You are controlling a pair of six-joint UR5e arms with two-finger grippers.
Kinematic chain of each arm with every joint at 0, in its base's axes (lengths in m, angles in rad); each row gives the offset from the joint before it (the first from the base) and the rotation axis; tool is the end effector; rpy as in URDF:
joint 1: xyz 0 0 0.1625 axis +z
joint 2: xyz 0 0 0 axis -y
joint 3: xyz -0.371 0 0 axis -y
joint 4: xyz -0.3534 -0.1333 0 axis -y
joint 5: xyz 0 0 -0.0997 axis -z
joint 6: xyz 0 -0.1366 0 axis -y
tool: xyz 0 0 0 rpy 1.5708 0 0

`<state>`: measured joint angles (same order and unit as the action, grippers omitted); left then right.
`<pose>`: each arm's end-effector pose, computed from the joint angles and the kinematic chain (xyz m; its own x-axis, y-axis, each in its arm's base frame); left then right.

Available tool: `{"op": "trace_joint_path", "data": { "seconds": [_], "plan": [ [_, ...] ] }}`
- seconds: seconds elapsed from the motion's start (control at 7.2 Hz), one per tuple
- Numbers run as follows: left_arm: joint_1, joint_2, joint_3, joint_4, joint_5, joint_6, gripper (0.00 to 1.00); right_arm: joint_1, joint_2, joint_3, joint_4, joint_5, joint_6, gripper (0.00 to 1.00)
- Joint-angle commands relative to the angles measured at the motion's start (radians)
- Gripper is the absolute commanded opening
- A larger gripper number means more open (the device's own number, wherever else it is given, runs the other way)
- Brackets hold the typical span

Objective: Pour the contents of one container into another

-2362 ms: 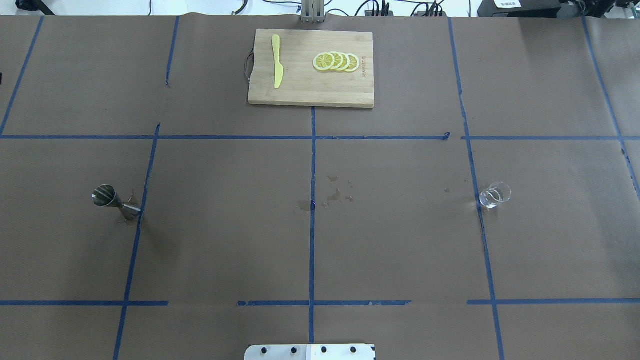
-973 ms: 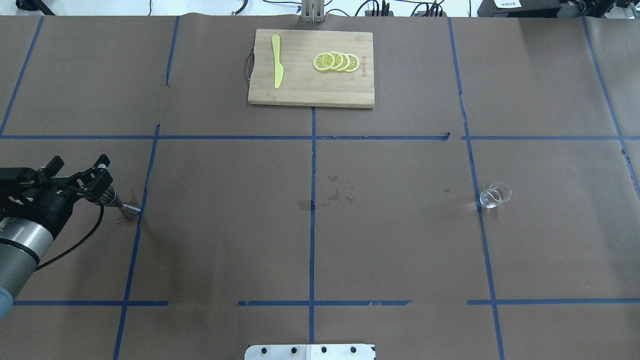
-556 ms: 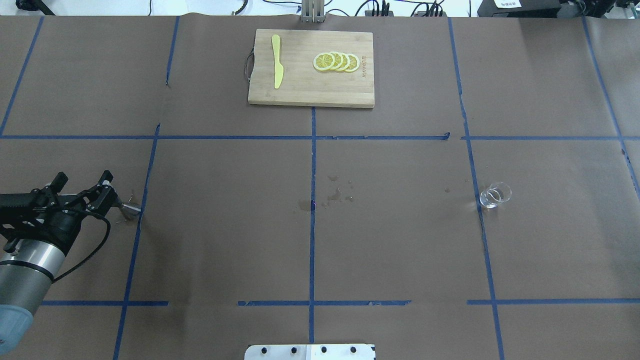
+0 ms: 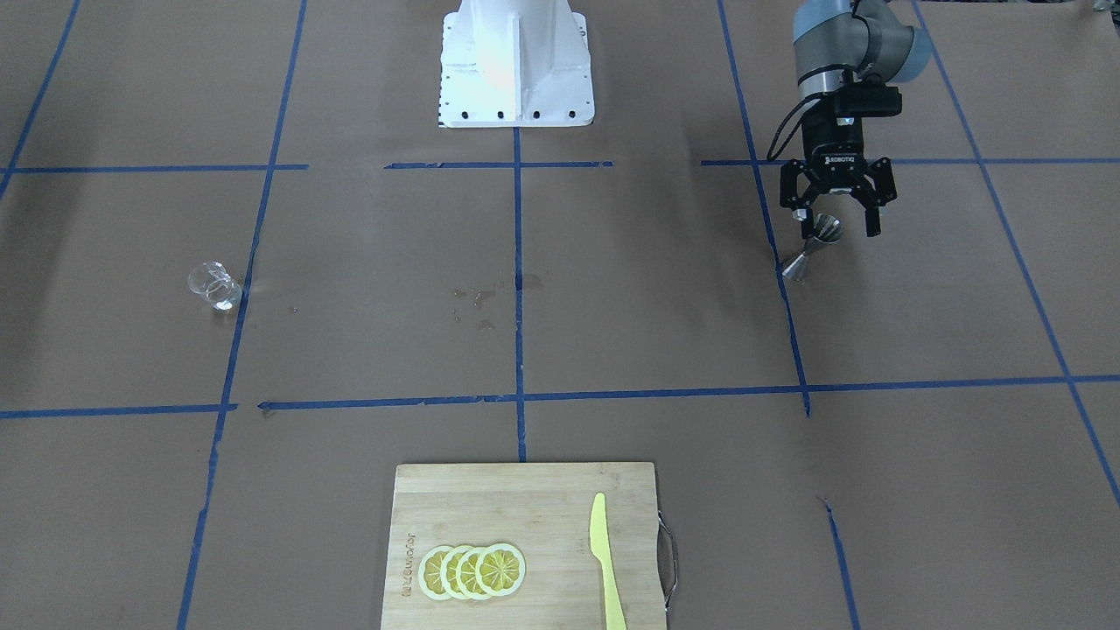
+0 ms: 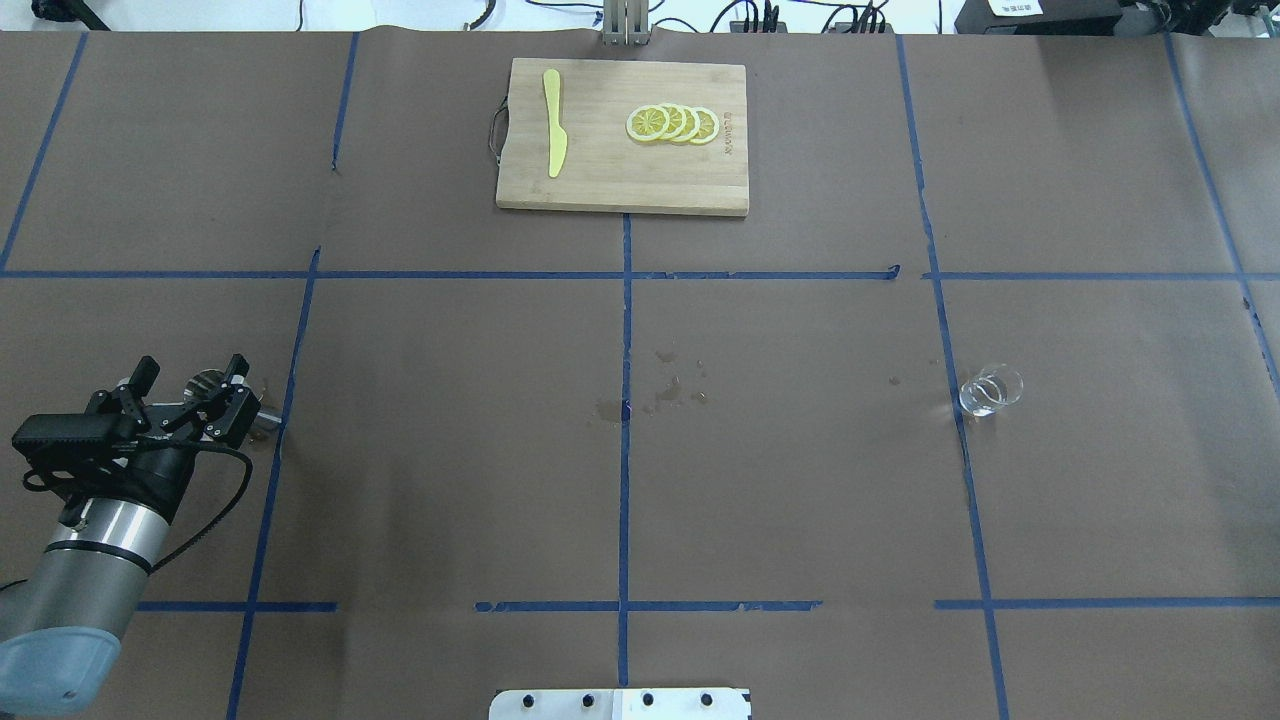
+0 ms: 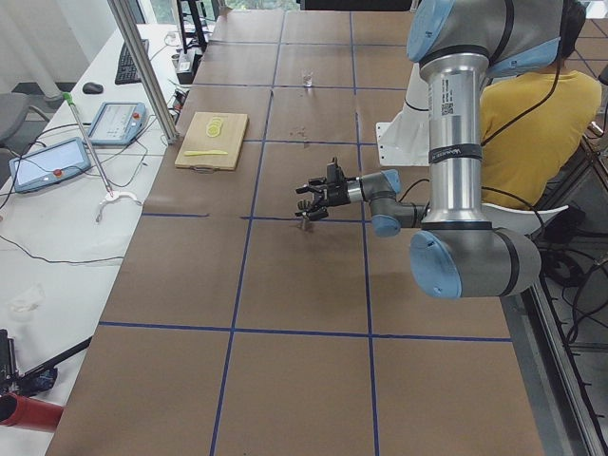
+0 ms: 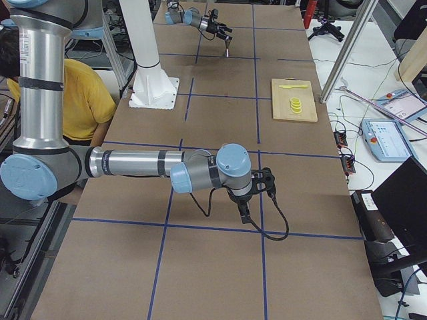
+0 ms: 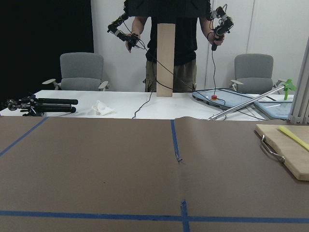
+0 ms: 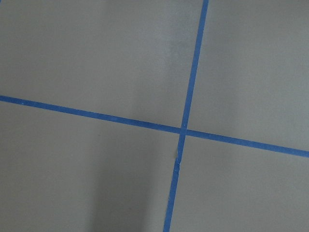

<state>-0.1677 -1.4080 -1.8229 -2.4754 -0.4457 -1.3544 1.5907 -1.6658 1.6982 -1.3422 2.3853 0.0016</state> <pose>0.3472 -0.3190 0.4456 0.7008 -0.0248 -0.7130 0.6831 0.3114 0.6606 0.0427 -0.4378 0.5852 0.6898 -0.1725 0.7032 -0.0203 0.9662 0.2569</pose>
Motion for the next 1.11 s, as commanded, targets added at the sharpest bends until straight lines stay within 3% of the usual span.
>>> {"op": "trace_joint_path", "data": {
  "seconds": [0.0, 0.69, 0.83, 0.97],
  "plan": [
    [0.022, -0.043, 0.075, -0.037, 0.033, -0.002, 1.00, 0.000, 0.000, -0.002, 0.000, 0.000, 0.000, 1.00],
    [0.056, -0.062, 0.134, -0.043, 0.036, -0.046, 0.99, 0.000, 0.000, -0.003, 0.000, -0.002, 0.000, 1.00],
    [0.059, -0.074, 0.135, -0.043, 0.038, -0.046, 0.94, 0.000, 0.000, -0.003, 0.000, 0.000, 0.000, 1.00],
    [0.062, -0.074, 0.154, -0.043, 0.038, -0.046, 0.82, 0.000, 0.000, -0.003, 0.000, 0.000, 0.000, 1.00]
  ]
}}
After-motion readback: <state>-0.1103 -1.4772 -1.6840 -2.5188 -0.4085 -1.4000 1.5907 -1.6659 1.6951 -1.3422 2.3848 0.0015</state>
